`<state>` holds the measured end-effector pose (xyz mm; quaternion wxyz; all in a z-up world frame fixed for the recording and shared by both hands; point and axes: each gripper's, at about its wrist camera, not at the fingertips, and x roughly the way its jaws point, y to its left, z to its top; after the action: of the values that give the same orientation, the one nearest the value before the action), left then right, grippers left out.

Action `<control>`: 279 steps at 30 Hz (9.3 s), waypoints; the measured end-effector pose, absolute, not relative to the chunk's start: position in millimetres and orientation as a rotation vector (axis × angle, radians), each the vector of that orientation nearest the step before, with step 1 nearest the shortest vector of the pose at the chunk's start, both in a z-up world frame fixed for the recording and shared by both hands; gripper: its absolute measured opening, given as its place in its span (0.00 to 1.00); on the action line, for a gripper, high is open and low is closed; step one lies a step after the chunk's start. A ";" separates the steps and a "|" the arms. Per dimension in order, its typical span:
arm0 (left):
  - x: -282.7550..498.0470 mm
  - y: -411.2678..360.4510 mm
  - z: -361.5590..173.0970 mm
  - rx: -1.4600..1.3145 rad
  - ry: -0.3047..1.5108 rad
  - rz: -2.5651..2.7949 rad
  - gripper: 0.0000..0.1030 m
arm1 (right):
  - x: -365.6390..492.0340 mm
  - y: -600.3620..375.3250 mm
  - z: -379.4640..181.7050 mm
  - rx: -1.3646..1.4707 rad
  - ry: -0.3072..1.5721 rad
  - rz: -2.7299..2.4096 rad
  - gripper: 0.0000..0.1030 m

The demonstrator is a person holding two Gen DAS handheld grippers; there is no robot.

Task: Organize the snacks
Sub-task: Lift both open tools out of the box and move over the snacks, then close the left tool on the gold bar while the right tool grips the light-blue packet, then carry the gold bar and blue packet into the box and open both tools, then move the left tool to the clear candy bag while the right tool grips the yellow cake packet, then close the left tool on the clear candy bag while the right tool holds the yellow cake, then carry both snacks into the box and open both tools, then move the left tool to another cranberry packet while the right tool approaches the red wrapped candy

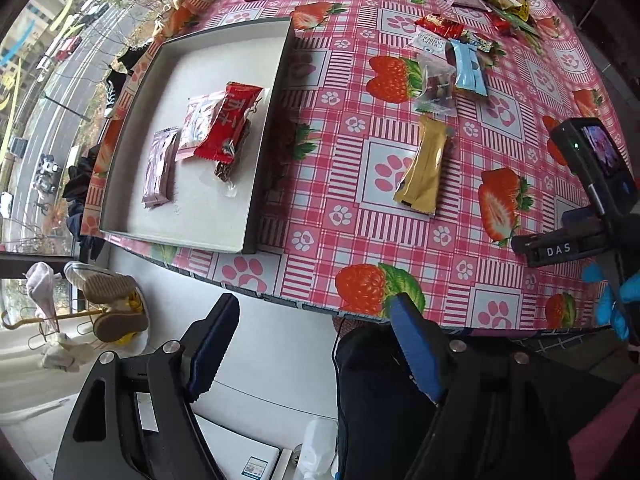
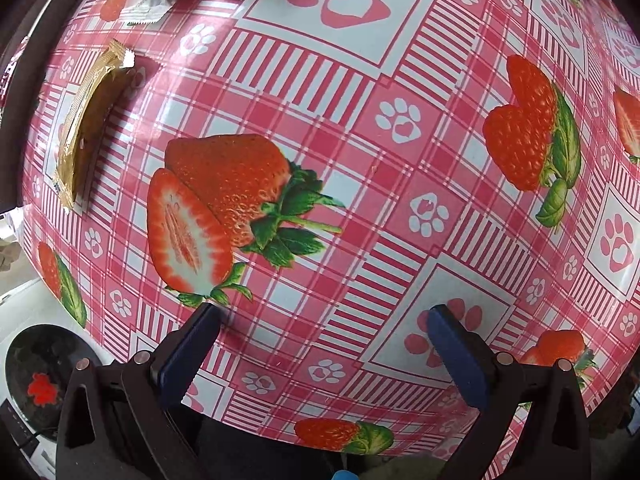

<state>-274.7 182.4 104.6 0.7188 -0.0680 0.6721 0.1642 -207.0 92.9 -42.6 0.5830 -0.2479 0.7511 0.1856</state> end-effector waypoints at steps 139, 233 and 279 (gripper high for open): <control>-107.8 247.1 70.3 -0.093 1.586 -0.048 0.76 | -62.7 205.9 -11.3 -0.152 1.698 0.177 0.36; -172.2 402.1 60.8 -0.050 1.536 0.096 0.76 | -196.0 287.1 16.2 -0.004 1.728 0.274 0.84; 14.0 160.9 16.9 0.021 1.583 -0.080 0.40 | -155.1 -25.2 -22.4 0.095 1.794 0.061 0.84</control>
<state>14.0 160.9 16.9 0.7019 0.0096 0.7113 -0.0360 -155.1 -25.2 -22.4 0.6224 0.0414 0.7812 0.0265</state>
